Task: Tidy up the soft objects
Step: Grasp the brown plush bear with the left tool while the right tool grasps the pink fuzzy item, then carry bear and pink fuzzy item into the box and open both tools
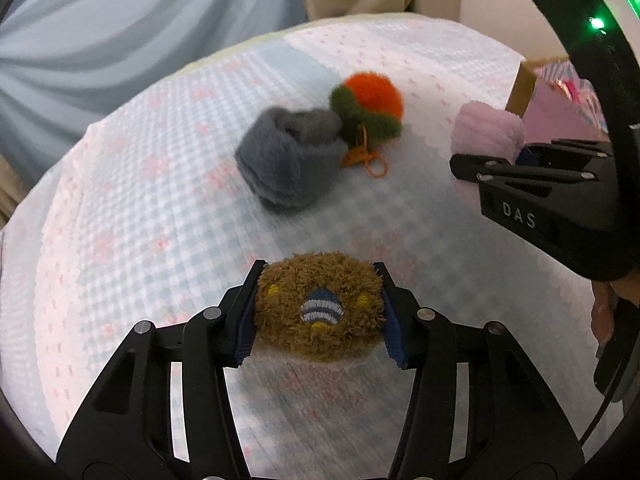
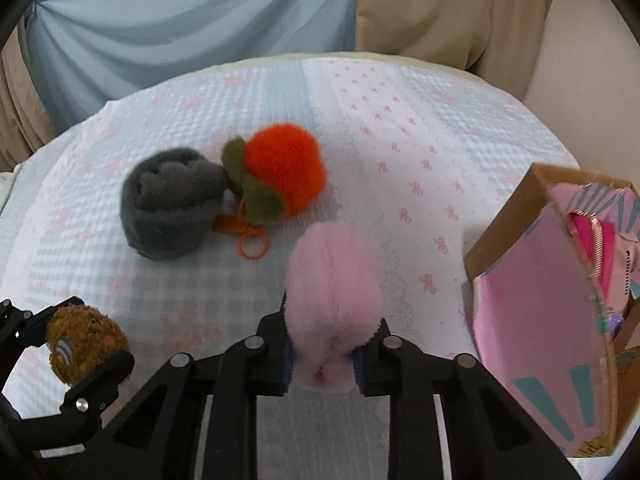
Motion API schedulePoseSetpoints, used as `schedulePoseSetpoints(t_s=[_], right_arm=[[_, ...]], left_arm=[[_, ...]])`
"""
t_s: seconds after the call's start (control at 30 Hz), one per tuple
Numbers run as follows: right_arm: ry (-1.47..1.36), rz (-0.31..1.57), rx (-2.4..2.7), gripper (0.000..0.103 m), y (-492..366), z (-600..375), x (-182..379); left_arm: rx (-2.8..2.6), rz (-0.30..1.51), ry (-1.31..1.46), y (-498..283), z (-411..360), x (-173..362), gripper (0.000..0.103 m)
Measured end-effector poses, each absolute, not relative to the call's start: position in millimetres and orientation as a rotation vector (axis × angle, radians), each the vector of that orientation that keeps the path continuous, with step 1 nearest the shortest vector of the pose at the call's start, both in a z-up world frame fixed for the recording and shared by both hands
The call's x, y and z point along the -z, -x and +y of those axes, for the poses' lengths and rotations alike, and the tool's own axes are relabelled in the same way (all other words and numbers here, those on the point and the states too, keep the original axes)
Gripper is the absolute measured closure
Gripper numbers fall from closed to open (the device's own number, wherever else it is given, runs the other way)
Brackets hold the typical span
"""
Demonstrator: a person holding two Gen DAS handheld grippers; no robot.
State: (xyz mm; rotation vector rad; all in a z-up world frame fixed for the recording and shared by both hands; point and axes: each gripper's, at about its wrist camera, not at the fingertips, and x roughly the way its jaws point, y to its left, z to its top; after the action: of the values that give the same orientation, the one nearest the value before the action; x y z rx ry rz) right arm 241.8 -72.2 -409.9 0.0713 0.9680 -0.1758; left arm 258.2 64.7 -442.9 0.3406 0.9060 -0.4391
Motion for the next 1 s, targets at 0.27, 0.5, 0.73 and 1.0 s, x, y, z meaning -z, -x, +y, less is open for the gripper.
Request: schedulePoseSetpoints(t_s=[0.27,0.5,0.73,1.0], right_arm=[[-0.083,0.899,0.141,0.082,-225.9,-71.6,347.3],[-0.104,0.852,0.098,0.082,-201.4,-86.2,274.0],[-0.108,0.816,0.038,0.082,-168.0,-124.8,192.7],[-0.117,0.817,0.010,0.082,-133.0,-202.6,139.6]], left_arm=[[0.407,0.849,-0.319,-251.9,63.4,397.0,0.055],[0.362,0.797,-0.286,-236.0,59.8,334.0,0.055],[0.299,0.746,-0.218,-217.1,36.4,252.6,0.055],[0.268,0.719,-0.172,-184.5,-32.0,171.6,0.055]])
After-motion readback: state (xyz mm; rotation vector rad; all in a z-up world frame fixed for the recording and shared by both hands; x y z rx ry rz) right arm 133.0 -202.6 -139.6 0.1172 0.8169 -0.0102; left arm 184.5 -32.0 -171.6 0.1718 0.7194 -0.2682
